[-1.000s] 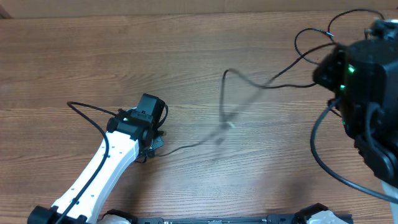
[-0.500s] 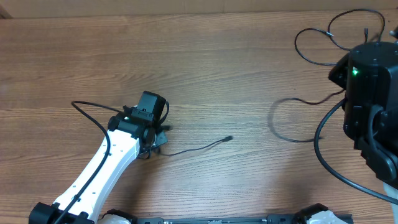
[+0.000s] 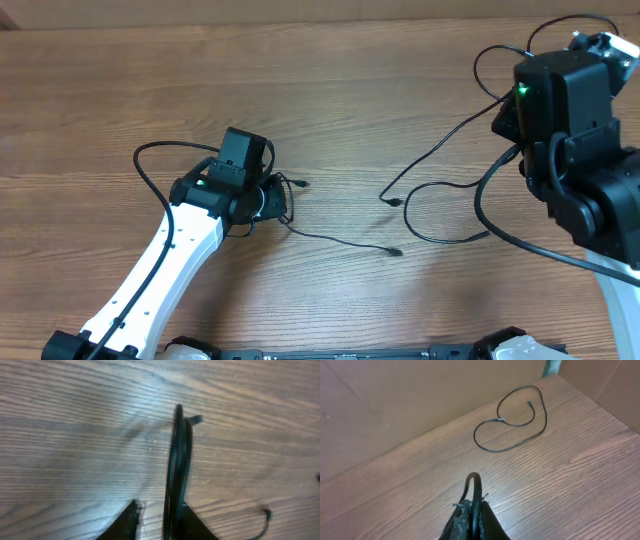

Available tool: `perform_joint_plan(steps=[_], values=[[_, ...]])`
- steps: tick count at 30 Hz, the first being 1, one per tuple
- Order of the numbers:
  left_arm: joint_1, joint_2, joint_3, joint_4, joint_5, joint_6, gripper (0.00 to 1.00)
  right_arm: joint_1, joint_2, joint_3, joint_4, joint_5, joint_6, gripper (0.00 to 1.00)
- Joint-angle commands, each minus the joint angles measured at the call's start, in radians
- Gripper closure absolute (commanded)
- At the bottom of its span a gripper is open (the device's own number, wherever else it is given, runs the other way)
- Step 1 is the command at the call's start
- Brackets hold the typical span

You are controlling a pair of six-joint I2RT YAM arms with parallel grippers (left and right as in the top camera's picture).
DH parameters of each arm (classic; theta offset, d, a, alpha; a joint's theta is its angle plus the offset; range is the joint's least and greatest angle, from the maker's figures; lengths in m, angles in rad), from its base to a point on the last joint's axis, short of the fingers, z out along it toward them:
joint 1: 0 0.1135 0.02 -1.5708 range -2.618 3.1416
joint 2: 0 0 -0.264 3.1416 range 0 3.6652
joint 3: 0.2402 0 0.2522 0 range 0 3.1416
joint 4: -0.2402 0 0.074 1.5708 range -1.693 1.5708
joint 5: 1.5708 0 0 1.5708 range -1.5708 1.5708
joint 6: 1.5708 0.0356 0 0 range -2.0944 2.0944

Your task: Untangle cables

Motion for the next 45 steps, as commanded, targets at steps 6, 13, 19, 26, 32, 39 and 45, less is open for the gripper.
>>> perform_joint_plan(steps=[6,13,19,26,32,39,45], values=[[0.003,-0.008,0.022,-0.042,-0.032,0.014,0.22,-0.003,-0.004,0.025,0.009,-0.087,-0.001,0.96],[0.032,-0.01,0.027,-0.062,0.0,0.019,0.0,-0.003,-0.004,0.025,-0.01,-0.133,-0.001,0.96],[0.071,-0.021,0.076,-0.061,0.148,0.074,0.0,-0.003,-0.004,0.025,-0.023,-0.139,-0.001,0.96],[0.102,-0.021,0.105,-0.073,0.249,0.118,0.01,-0.003,-0.004,0.025,-0.038,-0.162,-0.002,0.96],[0.101,-0.021,0.105,-0.076,0.437,0.34,0.04,-0.003,-0.004,0.018,-0.037,-0.183,-0.001,0.96],[0.102,-0.02,0.104,-0.131,0.284,0.266,0.0,-0.003,0.02,0.012,-0.035,-0.078,0.003,0.96],[0.102,-0.02,0.104,-0.206,0.223,0.265,0.0,-0.047,0.077,0.012,-0.023,0.136,0.002,0.96]])
